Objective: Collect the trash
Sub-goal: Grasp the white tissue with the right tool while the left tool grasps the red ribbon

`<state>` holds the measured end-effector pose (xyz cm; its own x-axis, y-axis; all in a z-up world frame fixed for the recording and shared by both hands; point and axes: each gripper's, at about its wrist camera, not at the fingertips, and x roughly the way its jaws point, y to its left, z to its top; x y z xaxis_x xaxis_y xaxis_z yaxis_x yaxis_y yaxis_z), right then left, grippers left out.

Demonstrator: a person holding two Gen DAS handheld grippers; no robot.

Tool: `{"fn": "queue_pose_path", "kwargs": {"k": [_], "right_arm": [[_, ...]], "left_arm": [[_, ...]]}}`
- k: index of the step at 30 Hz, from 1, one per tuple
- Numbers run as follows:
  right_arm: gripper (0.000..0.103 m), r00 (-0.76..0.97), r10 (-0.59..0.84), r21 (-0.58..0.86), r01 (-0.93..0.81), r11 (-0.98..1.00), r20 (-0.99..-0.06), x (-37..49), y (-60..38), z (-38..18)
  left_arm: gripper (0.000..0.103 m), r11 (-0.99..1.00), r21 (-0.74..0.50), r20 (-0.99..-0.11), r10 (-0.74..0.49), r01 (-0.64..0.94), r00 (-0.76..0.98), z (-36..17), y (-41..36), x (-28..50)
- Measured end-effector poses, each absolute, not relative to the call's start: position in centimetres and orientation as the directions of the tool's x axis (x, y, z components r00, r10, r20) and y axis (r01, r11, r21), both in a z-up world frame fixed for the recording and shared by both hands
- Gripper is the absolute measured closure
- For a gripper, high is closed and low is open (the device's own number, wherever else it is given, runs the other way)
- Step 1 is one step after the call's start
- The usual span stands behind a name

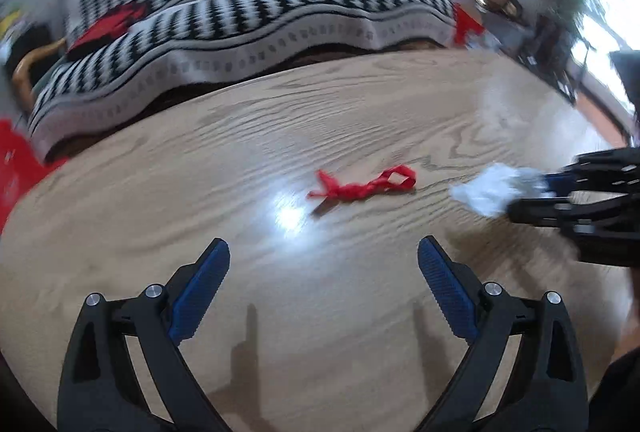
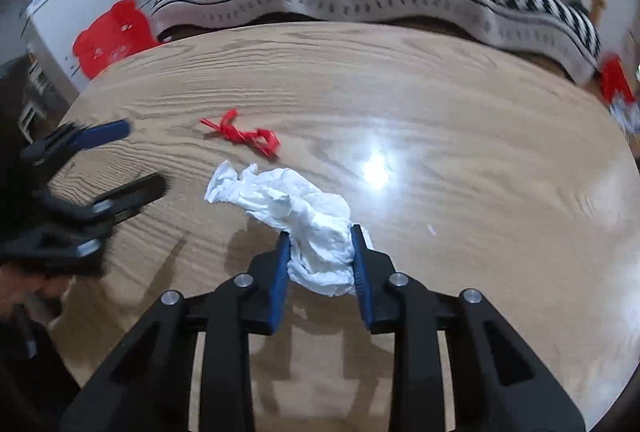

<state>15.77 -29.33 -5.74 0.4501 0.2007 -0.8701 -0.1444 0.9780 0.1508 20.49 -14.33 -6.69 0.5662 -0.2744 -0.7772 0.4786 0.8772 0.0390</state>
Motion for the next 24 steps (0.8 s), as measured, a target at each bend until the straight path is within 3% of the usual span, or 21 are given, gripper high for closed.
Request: {"fn": "queue_pose_path", "kwargs": {"k": [5, 9, 15, 17, 19, 24], "right_arm": [[0.074, 0.457, 0.210, 0.190, -0.088, 0.978, -0.865, 13.7, -31.8, -5.0], [0.073, 0.452, 0.205, 0.194, -0.072, 0.978, -0.868, 13.1, -32.8, -5.3], [0.073, 0.447, 0.213, 0.201, -0.074, 0.977, -0.869, 13.0, -33.2, -5.8], [0.073, 0.446, 0.226, 0.212, -0.080, 0.974, -0.866, 13.1, -33.1, -5.8], [0.073, 0.449, 0.236, 0.219, -0.089, 0.972, -0.862, 13.0, -33.0, -5.7], [0.073, 0.455, 0.263, 0.244, -0.100, 0.965, -0.851, 12.7, -33.1, -5.3]], "left_arm": [[0.011, 0.813, 0.034, -0.802, -0.324, 0.581, 0.502, -7.9, -17.1, 23.7], [0.011, 0.749, 0.192, -0.794, -0.260, 0.634, 0.549, -9.0, -19.5, 24.4], [0.011, 0.742, 0.188, -0.786, -0.280, 0.644, 0.552, -9.2, -20.6, 25.5], [0.021, 0.766, 0.164, -0.783, -0.282, 0.621, 0.555, -9.2, -20.4, 25.8], [0.043, 0.779, 0.142, -0.785, -0.288, 0.611, 0.548, -9.1, -20.1, 26.0], [0.069, 0.754, 0.149, -0.799, -0.290, 0.640, 0.527, -8.8, -18.9, 24.9]]}}
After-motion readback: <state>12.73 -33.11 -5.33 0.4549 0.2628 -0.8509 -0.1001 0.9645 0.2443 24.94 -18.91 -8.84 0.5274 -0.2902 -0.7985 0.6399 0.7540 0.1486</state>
